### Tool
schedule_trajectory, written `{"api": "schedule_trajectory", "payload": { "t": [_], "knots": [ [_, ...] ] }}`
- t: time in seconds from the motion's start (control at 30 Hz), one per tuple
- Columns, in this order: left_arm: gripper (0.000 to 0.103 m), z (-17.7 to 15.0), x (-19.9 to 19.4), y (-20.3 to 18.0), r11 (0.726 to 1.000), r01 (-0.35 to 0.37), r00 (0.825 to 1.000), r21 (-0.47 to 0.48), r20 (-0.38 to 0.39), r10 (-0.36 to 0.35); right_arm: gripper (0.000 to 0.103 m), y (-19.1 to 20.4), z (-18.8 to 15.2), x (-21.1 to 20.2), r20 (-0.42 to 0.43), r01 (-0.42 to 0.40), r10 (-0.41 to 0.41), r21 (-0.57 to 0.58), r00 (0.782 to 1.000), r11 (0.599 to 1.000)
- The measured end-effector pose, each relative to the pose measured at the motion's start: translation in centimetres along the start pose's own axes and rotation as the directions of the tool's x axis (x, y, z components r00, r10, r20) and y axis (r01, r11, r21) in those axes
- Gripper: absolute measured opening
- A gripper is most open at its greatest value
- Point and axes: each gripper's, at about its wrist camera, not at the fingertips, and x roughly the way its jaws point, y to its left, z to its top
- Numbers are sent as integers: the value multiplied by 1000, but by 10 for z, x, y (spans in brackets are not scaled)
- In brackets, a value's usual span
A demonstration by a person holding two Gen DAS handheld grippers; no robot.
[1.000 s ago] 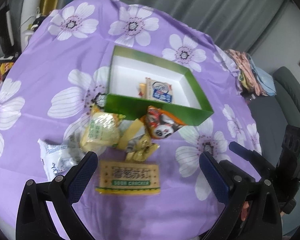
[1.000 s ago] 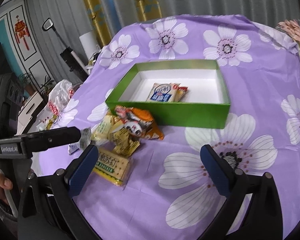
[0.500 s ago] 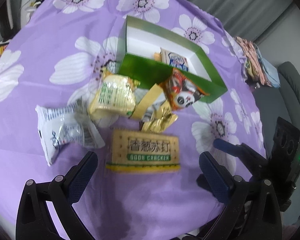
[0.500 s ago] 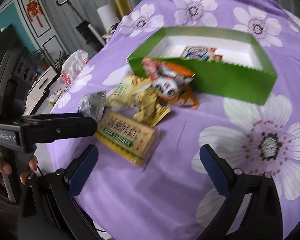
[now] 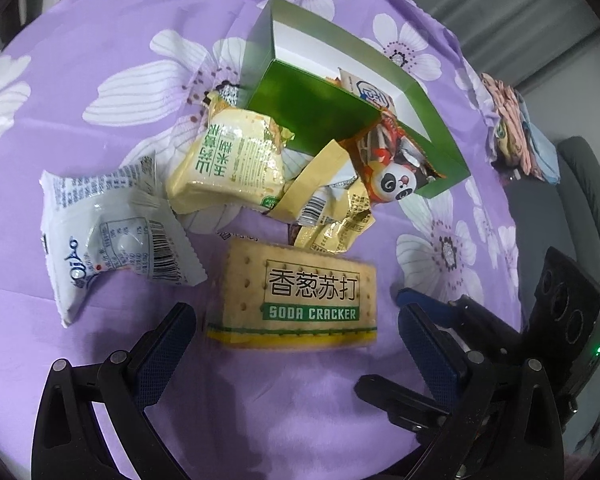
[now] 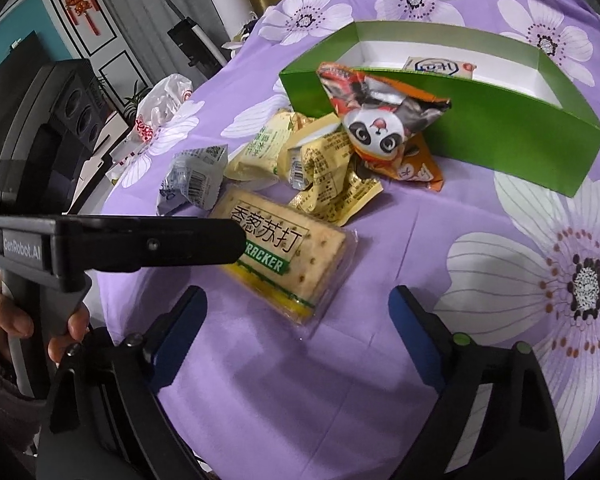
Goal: Organize snacks
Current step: 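Grasp the yellow SODA CRACKER packet with the right gripper and lift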
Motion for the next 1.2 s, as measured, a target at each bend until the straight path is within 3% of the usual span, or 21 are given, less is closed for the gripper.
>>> {"api": "schedule_trajectory", "payload": {
  "t": [0.27,0.43,0.7,0.9,1.2],
  "knots": [
    [101,5,6,0,1000,11,1000,2,-3,-11,77,7,6,13,-5,-11,11,-44,1000,999],
    [101,7,10,-1,1000,-3,1000,19,-12,4,64,13,9,20,-1,-4,4,-83,1000,996],
    [97,4,14,-10,997,-52,999,59,-1,52,52,9,7,17,16,-16,17,-84,1000,996],
    [80,1,10,-9,996,-73,997,59,16,72,51,9,4,12,32,5,-2,-87,999,996],
    [79,-6,0,-30,991,-98,995,94,42,94,50,11,0,-12,83,27,-18,-100,996,995]
  ]
}}
